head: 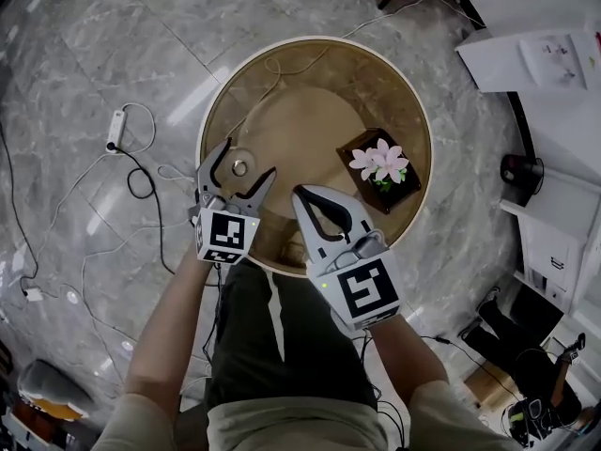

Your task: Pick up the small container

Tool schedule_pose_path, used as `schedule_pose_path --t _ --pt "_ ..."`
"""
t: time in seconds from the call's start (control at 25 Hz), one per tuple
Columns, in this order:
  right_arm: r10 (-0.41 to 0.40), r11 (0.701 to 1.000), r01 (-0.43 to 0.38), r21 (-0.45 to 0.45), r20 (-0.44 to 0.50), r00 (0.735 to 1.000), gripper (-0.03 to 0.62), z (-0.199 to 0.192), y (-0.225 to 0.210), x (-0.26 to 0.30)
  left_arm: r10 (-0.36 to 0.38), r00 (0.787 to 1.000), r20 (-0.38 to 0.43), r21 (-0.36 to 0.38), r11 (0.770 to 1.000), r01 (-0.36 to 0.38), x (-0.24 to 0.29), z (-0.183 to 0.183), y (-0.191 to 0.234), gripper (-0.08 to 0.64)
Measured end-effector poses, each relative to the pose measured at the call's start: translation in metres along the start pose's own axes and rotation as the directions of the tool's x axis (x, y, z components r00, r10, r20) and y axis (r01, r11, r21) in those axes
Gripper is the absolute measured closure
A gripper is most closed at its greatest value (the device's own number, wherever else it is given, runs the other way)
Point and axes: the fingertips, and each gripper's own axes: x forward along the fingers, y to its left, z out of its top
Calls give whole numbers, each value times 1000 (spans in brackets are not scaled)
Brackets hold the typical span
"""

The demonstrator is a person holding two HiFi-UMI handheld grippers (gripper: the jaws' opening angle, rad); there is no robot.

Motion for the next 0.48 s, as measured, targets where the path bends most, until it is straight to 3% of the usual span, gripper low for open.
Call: schedule_pose_path --t 0.24,0.48 --pt "-14 999 17 42 -52 999 597 -41 -6 16 24 999 -47 -58 998 -27 28 -43 2 189" --pt "-8 999 14 43 -121 993 597 -75 -9 19 33 997 -68 -81 996 -38 40 -57 2 189"
